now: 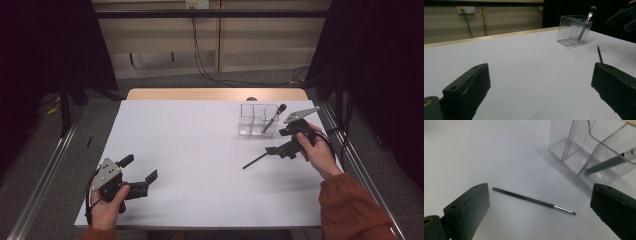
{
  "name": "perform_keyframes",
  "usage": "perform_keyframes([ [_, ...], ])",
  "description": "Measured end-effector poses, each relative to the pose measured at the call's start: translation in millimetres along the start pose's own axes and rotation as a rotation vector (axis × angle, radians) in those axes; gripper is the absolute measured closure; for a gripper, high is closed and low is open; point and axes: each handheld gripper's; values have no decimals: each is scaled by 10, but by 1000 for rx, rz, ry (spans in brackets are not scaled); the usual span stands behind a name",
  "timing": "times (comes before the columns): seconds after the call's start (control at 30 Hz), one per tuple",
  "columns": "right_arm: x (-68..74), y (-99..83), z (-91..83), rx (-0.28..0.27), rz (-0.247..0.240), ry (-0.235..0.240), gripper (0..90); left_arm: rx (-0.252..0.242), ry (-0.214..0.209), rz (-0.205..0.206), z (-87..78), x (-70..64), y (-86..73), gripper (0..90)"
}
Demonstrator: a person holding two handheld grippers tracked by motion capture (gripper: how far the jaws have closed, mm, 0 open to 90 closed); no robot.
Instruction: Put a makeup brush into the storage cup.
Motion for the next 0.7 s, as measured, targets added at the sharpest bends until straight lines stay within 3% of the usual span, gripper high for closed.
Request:
perform_keyframes([
  [0.17,-11,-20,49,70,-5,41,26,1,-5,-6,5,-5,-3,22],
  [0.3,6,-12,61,122,-48,132,31,1,-4,-3,0,5,2,22],
  [0.7,-71,106,266,295,-149,167,43,6,-5,0,2,0,-3,22],
])
Point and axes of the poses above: each handheld gripper's, and its own axes: z roughly forward along the jaws, y roughly out of its top, x roughly to its left, and after that the axes turned 8 degrees about -z, right-handed
